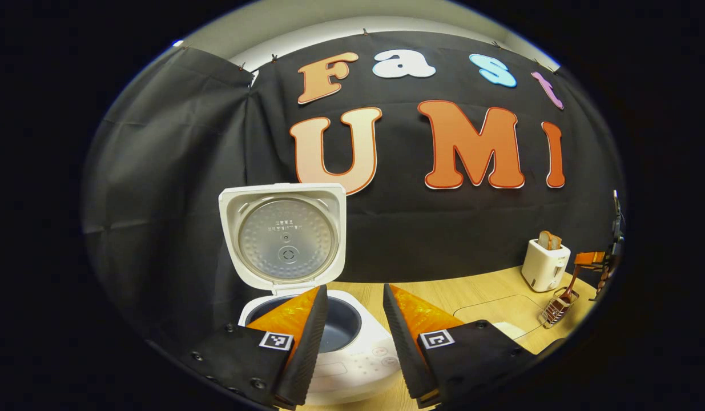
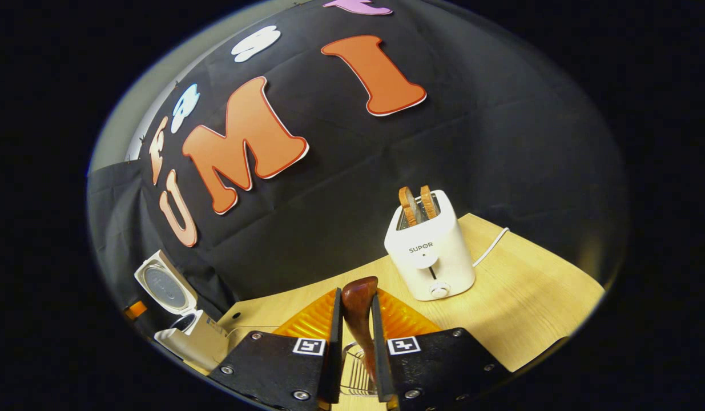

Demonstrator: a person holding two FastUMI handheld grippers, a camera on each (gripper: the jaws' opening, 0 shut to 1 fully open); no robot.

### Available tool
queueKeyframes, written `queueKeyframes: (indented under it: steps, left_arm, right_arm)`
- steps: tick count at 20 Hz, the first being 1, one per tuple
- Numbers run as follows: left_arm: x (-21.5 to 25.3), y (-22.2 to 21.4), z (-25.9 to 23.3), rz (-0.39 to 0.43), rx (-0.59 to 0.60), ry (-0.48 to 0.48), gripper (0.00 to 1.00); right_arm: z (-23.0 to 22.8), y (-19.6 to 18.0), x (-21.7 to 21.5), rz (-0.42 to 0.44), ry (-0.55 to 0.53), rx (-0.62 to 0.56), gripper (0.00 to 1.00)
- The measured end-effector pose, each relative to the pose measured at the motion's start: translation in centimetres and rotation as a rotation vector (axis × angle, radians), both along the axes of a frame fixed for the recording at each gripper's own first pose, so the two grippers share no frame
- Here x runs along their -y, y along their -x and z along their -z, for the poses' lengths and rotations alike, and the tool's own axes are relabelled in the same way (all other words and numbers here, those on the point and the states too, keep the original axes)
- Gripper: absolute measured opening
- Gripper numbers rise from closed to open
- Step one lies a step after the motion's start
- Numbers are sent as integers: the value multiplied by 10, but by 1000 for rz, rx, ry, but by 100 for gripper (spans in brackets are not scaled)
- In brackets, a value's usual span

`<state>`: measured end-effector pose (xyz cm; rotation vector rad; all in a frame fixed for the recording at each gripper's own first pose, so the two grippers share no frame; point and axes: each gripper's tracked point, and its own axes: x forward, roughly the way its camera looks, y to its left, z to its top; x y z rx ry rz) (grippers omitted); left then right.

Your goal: Close the left gripper, press the button to open the rice cooker; take a wooden spoon from the chopstick holder with the right hand, scoop a spoonful of rice and pour it into the rice cooker, then put the wooden spoon back into the chopstick holder.

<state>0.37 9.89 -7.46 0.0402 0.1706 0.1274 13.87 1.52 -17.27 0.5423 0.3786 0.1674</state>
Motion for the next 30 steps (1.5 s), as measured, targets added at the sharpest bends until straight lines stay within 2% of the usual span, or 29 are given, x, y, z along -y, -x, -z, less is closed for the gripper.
queueKeyframes:
  steps: [3, 4, 5, 7, 8, 9, 10, 11, 13, 14, 15, 16, 17, 18, 19, 20, 21, 22, 23, 24, 26, 27, 28, 29, 30]
  left_arm:
    - [0, 1, 5, -2, -10, 12, 66]
    - [0, 1, 7, -2, -16, 13, 61]
    - [0, 1, 10, -1, -21, 14, 66]
    - [-1, 1, 12, -5, -27, 14, 66]
    - [-2, 1, 12, -8, -28, 13, 66]
    - [-3, 1, 12, -9, -28, 14, 61]
    - [-3, 2, 11, -9, -29, 16, 66]
    - [-5, 2, 12, -13, -30, 16, 61]
    - [-6, 3, 12, -17, -30, 16, 61]
    - [-7, 4, 12, -19, -31, 17, 66]
    - [-6, 4, 14, -20, -32, 15, 61]
    - [-6, 4, 13, -21, -32, 12, 61]
    - [-7, 5, 14, -23, -33, 11, 61]
    - [-8, 5, 14, -24, -34, 10, 66]
    - [-9, 5, 15, -27, -36, 11, 66]
    - [-9, 6, 16, -28, -37, 13, 61]
    - [-10, 5, 17, -32, -39, 16, 66]
    - [-10, 5, 17, -33, -42, 18, 66]
    - [-11, 4, 18, -36, -43, 20, 66]
    - [-10, 4, 20, -35, -49, 21, 61]
    - [-10, 4, 22, -36, -54, 19, 61]
    - [-10, 5, 22, -39, -53, 16, 66]
    - [-10, 4, 21, -39, -50, 14, 61]
    - [-10, 4, 21, -37, -48, 16, 61]
    - [-9, 5, 21, -35, -48, 18, 66]
  right_arm:
    - [28, 5, 1, -18, 55, -69, 25]
    - [33, 4, 1, -21, 52, -80, 25]
    - [38, 6, -2, -36, 36, -98, 25]
    - [41, 6, 0, -11, -17, -106, 24]
    - [42, 4, 0, -9, -49, -108, 16]
    - [43, 3, 0, -9, -69, -108, 15]
    - [47, 2, 4, 1, -73, -116, 14]
    - [48, -1, 6, 12, -95, -122, 13]
    - [46, -9, 1, 12, -127, -124, 15]
    - [50, -13, 3, 21, -122, -131, 17]
    - [54, -20, 5, 27, -119, -138, 20]
    - [56, -22, 4, 24, -123, -149, 32]
    - [58, -27, 2, 18, -136, -155, 34]
    - [61, -28, -2, 8, -145, -168, 36]
    - [68, -27, -5, -4, -158, -196, 36]
    - [70, -25, -11, -30, -188, -215, 36]
    - [73, -22, -15, -49, -219, -238, 34]
    - [73, -22, -17, -53, -230, -241, 24]
    - [75, -22, -17, -52, -212, -231, 20]
    - [74, -21, -13, -49, -190, -218, 17]
    - [65, -14, -8, -38, -135, -192, 13]
    - [60, -11, -6, -32, -99, -172, 13]
    - [55, -7, -1, -12, -66, -155, 13]
    - [52, -8, 1, 0, -48, -143, 13]
    - [44, -3, 1, 2, -36, -134, 11]
